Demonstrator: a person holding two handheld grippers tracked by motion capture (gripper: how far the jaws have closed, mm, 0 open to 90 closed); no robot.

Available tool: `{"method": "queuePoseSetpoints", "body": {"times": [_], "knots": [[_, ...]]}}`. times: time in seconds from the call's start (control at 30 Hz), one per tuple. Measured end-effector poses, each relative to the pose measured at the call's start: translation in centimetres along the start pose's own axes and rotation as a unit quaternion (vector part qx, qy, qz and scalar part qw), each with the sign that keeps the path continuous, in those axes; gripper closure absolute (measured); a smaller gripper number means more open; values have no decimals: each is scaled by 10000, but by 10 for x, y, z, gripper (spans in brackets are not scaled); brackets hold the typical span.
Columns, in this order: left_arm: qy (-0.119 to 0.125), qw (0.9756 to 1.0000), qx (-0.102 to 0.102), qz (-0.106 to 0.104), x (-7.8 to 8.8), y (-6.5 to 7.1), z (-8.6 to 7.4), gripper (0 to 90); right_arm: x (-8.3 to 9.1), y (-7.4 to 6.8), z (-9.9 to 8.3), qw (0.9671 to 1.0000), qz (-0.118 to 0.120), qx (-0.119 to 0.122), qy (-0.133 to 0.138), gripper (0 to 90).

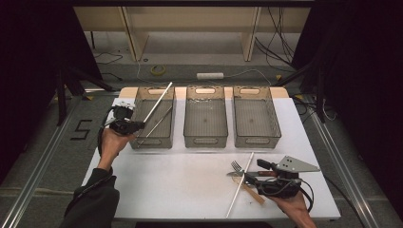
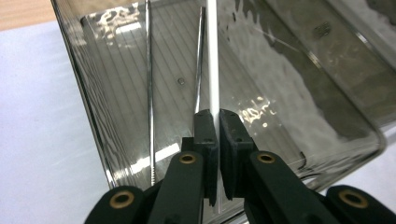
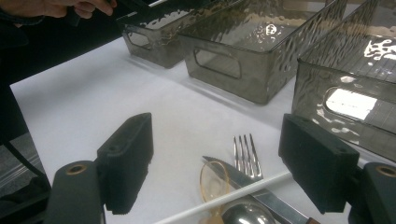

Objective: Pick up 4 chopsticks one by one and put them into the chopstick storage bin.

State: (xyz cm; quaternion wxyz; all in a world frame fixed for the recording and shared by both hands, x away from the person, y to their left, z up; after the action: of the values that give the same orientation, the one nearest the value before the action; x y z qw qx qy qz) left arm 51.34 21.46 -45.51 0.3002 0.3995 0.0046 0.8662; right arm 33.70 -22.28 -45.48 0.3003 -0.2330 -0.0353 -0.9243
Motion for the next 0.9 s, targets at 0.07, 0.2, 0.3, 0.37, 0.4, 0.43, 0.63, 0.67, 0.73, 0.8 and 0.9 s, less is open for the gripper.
{"method": "queuePoseSetpoints", "body": {"times": [0.07,0.2,0.3,0.37,0.4,0.43,0.63,0.67,0.73,0.8,0.9], "knots": [[-15,10000,56,7,-2,-1,0,860,0,0,0,10000,1,-6,5,273],[-52,9999,130,25,-5,-3,0,859,0,0,0,10000,-1,-2,-2,273],[-94,9999,93,34,-7,-2,0,858,0,0,0,10000,7,2,3,273],[-114,9999,84,59,-9,-2,0,856,0,0,0,10000,10,3,5,273],[-103,9999,86,96,-10,-2,0,852,0,0,0,10000,6,4,5,273],[-93,9998,103,114,-10,-3,0,844,0,0,0,10000,14,8,7,273],[-24,9999,106,6,-6,-2,2,682,1,0,0,10000,11,-7,6,273],[-28,9999,106,-54,-5,0,2,657,1,0,0,10000,16,-13,13,273],[17,9998,130,-145,-2,8,3,573,1,0,1,10000,10,-7,20,273],[111,9997,119,-200,3,16,5,504,1,0,1,10000,4,-8,31,273],[279,9993,57,-248,10,31,5,432,2,1,1,10000,-16,-3,44,273]]}}
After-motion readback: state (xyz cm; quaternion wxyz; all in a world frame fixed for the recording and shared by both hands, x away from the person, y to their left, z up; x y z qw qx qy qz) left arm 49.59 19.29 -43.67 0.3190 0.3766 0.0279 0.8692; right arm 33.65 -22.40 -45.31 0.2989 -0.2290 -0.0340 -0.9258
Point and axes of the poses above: each handheld gripper's, and its own axes: x roughly backward along the jaws, z roughly out of its top, y roughly to its right, the point moved 5 cm from there along -x, roughly forward along the jaws, and after that the axes turned 11 degrees about -z, right-handed, at the moved point
